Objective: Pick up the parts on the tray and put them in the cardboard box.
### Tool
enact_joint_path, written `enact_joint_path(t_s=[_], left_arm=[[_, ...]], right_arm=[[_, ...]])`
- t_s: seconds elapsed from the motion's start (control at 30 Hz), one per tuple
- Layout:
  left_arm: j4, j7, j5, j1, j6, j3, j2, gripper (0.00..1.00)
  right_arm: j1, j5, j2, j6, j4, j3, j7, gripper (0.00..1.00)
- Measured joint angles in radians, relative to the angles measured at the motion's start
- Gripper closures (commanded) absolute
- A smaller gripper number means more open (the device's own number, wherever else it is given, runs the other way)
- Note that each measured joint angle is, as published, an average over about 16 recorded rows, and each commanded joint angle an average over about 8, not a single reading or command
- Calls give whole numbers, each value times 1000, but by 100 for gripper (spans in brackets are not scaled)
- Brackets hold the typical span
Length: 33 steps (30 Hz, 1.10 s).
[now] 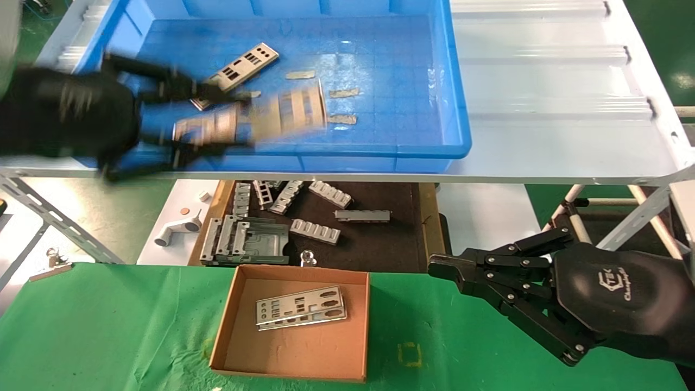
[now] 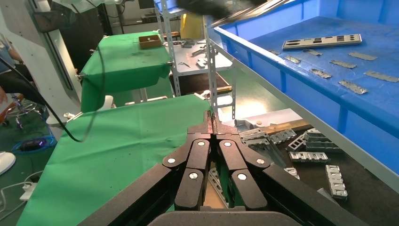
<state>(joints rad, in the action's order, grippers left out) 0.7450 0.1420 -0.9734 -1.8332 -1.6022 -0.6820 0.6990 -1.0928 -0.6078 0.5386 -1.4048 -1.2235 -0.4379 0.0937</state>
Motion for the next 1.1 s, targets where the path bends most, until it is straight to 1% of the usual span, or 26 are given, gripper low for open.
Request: enact_joint_path(t_s=[0.1, 0.17, 0.33, 0.57, 0.8, 0.83, 0.87, 1.07, 1.1], left_arm=[[115, -10, 40, 46, 8, -61, -42, 100], [172, -8, 47, 75, 18, -100, -60, 100], [250, 18, 6, 146, 70, -183, -65, 100], [261, 45, -105, 257, 195, -268, -4, 100], [191, 61, -192, 323, 322, -311, 84, 100], [177, 63, -201, 327, 334, -315, 97, 99], [161, 65, -207, 330, 344, -318, 109, 94], [71, 88, -228, 331, 367, -329, 168, 20], [56, 92, -229, 330, 366, -329, 176, 9]], right_arm=[[0, 0, 0, 0, 0, 0, 0, 100], [0, 0, 0, 0, 0, 0, 0, 100], [0, 0, 0, 0, 0, 0, 0, 100], [0, 0, 0, 0, 0, 0, 0, 100], [0, 0, 0, 0, 0, 0, 0, 100], [0, 0, 0, 0, 0, 0, 0, 100], [0, 0, 0, 0, 0, 0, 0, 100], [0, 0, 0, 0, 0, 0, 0, 100], [0, 0, 0, 0, 0, 0, 0, 100]])
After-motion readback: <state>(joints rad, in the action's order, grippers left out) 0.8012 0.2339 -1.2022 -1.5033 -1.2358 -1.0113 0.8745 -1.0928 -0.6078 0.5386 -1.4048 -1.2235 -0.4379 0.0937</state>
